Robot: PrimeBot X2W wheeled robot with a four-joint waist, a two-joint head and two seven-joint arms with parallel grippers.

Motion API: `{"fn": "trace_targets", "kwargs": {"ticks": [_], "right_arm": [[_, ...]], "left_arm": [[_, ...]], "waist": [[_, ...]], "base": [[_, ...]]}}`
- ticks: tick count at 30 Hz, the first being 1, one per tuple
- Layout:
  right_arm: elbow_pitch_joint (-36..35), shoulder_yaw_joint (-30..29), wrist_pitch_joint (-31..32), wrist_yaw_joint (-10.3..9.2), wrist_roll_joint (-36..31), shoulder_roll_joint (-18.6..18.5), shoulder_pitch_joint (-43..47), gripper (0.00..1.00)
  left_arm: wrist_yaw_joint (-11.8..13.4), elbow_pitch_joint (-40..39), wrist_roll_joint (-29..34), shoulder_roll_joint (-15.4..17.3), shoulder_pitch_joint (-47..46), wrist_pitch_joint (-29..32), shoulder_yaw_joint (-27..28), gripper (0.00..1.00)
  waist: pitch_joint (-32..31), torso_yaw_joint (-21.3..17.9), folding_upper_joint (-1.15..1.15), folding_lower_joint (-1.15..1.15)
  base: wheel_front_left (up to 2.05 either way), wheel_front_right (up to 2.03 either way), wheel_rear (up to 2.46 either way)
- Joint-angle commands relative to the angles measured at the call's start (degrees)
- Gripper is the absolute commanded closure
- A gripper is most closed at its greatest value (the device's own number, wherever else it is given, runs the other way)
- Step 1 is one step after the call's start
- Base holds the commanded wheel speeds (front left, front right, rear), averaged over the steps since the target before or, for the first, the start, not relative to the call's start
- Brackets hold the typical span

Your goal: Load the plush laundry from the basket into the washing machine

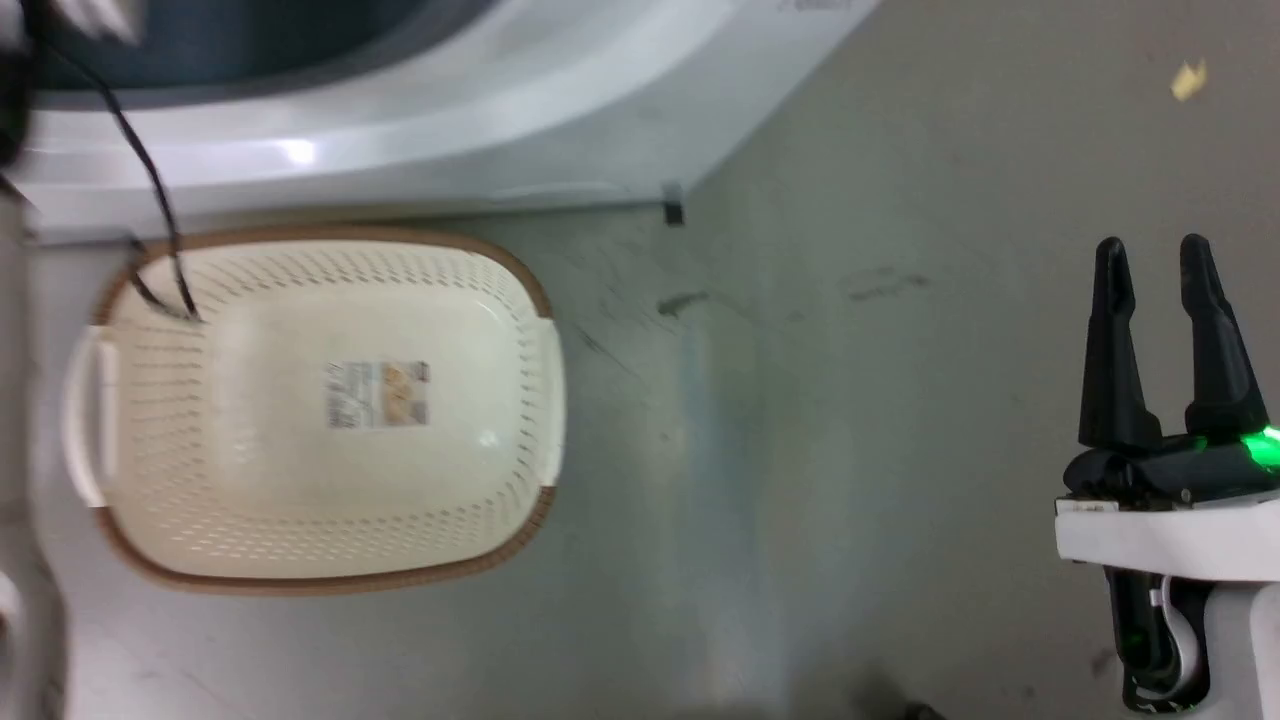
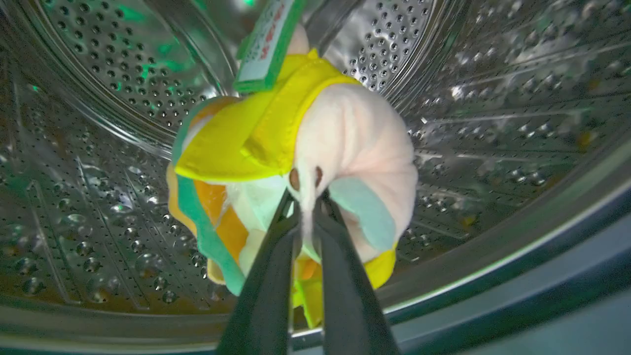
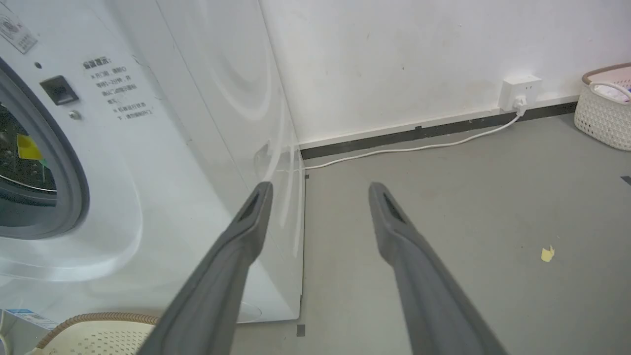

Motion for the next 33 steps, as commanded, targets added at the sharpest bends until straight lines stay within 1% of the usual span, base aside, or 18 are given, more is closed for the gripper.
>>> {"fn": "trace_targets", "kwargs": {"ticks": [1,3,6,10,13,17,18,19,20,24,29,32,33], "right_arm": [[0.41,0.09,-0.25,-0.04,0.81,-0.07,-1.33,0.00],[0.99,0.46,-0.25,-0.04,1.55,-0.07,-1.81,0.00],[1.34,1.05,-0.25,-0.04,2.26,-0.07,-2.70,0.00],[1.68,1.36,-0.25,-0.04,2.90,-0.07,-3.37,0.00],[1.89,1.17,-0.25,-0.04,2.97,-0.07,-3.42,0.00],[2.23,0.71,-0.25,-0.04,2.19,-0.07,-3.07,0.00],[2.23,0.65,-0.25,-0.04,1.93,-0.07,-3.00,0.00],[2.22,0.55,-0.25,-0.04,1.66,-0.07,-2.87,0.00],[2.24,0.41,-0.25,-0.04,1.35,-0.07,-2.68,0.00],[2.33,-0.14,-0.25,-0.04,-0.47,-0.07,-1.33,0.00],[2.40,-1.33,-0.25,-0.04,-3.19,-0.07,1.45,0.00],[2.23,-2.26,-0.25,-0.04,-4.96,-0.07,3.45,0.00],[2.23,-2.26,-0.25,-0.04,-4.96,-0.07,3.45,0.00]], "left_arm": [[-0.34,2.36,0.68,0.56,-2.99,0.94,-0.59,1.00],[-0.44,6.71,0.59,1.07,-6.12,2.60,-0.73,1.00],[-0.58,12.04,2.14,2.62,-9.95,4.71,-2.14,1.00],[-0.73,17.35,3.05,3.54,-13.14,5.92,-3.48,1.00],[-0.91,20.03,3.29,3.51,-14.26,5.53,-4.65,1.00],[-1.09,23.27,2.77,2.52,-13.82,4.35,-5.84,1.00],[-1.12,23.83,2.84,2.46,-13.40,3.54,-6.25,0.58],[-1.17,24.42,2.99,2.36,-12.74,2.68,-6.83,0.19],[-1.23,24.92,3.07,2.20,-11.90,1.63,-7.52,0.00],[-1.34,26.58,1.55,0.93,-7.90,-4.61,-7.99,0.00],[-1.46,27.42,-0.80,-1.35,-0.93,-12.20,-9.21,0.00],[-1.49,26.33,-2.03,-3.30,3.78,-16.27,-10.34,0.00],[-1.49,26.33,-2.03,-3.30,3.78,-16.27,-10.34,0.00]], "waist": [[3.45,-2.79,0.00,-0.02],[4.17,-3.46,0.00,-0.02],[5.13,-4.28,0.00,-0.02],[5.46,-4.97,0.00,-0.02],[5.27,-4.96,0.00,-0.02],[3.64,-4.13,0.00,-0.02],[2.98,-3.90,0.00,-0.02],[2.12,-3.59,0.00,-0.02],[1.07,-3.22,0.00,-0.02],[-3.94,-1.24,0.00,-0.02],[-11.93,2.07,0.00,-0.02],[-16.46,4.72,0.00,-0.02],[-16.46,4.72,0.00,-0.02]], "base": [[0.00,0.00,0.00],[0.00,0.00,0.00],[0.00,0.00,0.00],[0.00,0.00,0.00],[0.00,0.00,0.00],[0.00,0.00,0.00],[0.00,0.00,0.00],[0.00,0.00,0.00],[0.00,0.00,0.00],[0.00,0.00,0.00],[0.00,0.00,0.00],[0.00,0.00,0.00],[0.00,0.00,0.00]]}}
